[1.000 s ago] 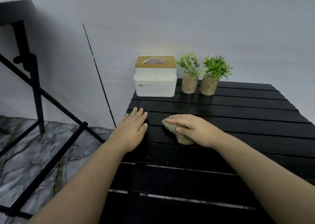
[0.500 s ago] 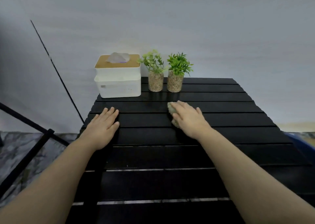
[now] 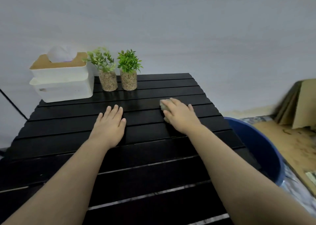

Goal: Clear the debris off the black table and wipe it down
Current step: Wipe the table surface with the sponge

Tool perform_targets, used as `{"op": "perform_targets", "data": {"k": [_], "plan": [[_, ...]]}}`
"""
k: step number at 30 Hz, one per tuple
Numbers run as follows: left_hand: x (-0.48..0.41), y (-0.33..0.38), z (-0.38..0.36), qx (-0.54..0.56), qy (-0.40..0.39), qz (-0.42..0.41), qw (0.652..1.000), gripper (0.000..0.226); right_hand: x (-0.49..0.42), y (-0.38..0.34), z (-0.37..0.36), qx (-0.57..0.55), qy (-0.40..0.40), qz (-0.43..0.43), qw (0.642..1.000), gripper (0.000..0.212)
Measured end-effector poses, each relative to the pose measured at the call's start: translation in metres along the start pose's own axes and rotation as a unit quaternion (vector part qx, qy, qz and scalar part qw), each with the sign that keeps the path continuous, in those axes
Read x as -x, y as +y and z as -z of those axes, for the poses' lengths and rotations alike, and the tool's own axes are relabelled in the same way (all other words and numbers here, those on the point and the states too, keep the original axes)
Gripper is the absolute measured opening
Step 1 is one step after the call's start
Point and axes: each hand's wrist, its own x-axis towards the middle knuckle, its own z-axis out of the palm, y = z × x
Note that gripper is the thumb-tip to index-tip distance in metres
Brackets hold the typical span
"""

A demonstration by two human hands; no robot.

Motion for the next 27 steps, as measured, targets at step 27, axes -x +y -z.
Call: {"op": "perform_targets", "data": {"k": [27], "plan": [[-0.096,0.083,0.000,0.007,-0.001,-0.041,0.999,0.053,-0.047,0.072,0.016,0.001,0.003,0.035,0.999,0.041]]}}
